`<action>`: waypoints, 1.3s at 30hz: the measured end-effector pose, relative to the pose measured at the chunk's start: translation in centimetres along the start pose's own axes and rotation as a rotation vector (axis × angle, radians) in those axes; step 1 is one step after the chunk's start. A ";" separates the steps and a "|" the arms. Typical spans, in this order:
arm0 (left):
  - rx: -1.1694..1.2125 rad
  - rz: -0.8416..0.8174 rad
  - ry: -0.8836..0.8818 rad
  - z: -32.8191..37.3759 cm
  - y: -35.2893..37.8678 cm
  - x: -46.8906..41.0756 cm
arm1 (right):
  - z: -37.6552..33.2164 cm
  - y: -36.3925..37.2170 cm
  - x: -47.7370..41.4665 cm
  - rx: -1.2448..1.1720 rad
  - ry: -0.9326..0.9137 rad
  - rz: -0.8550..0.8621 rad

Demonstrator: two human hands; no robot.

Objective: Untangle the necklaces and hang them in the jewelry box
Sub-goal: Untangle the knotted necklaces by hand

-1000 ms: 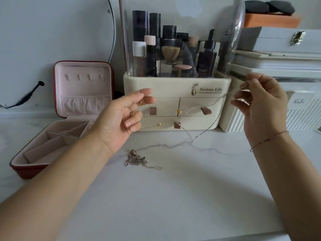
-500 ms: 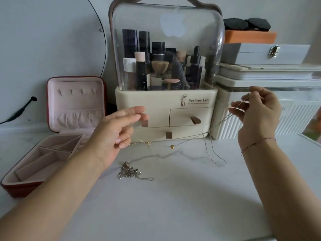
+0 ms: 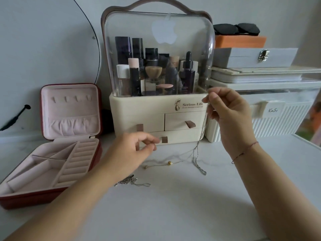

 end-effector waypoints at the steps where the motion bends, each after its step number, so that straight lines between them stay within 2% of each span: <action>1: -0.048 -0.009 -0.006 -0.1 0.3 0.1 | 0.1 0.4 0.1 -0.006 0.005 -0.032; 8: -0.193 -0.056 -0.043 -0.2 1.3 0.1 | 1.3 3.1 0.6 -0.082 0.160 -0.236; 11: -0.080 -0.084 -0.036 0.3 2.0 -0.4 | 1.1 4.1 0.5 -0.066 0.210 -0.299; 14: 0.079 -0.183 -0.020 1.1 3.0 -1.2 | 0.1 5.1 0.1 -0.066 0.229 -0.375; 18: 0.100 -0.269 -0.039 1.9 4.2 -1.9 | -2.4 6.5 -0.8 -0.140 0.213 -0.445; 26: 0.423 -0.183 -0.026 3.0 3.8 -0.9 | -4.4 6.1 -1.8 -0.118 0.180 -0.448; 31: 0.645 -0.161 -0.069 2.2 3.6 -0.3 | -1.4 4.6 -0.5 -0.089 0.280 -0.390; 39: 0.768 -0.111 -0.131 1.2 3.2 -0.3 | 3.8 4.7 2.9 -0.010 0.424 -0.372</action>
Point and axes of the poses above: each hand's wrist, its own x-axis away from the middle knuckle, its own y-axis out of the palm, z = x × y, the point moved 6 cm from there along -x, towards the middle knuckle, and after that the axes turned 10 degrees about -z, right-handed, at the moved point
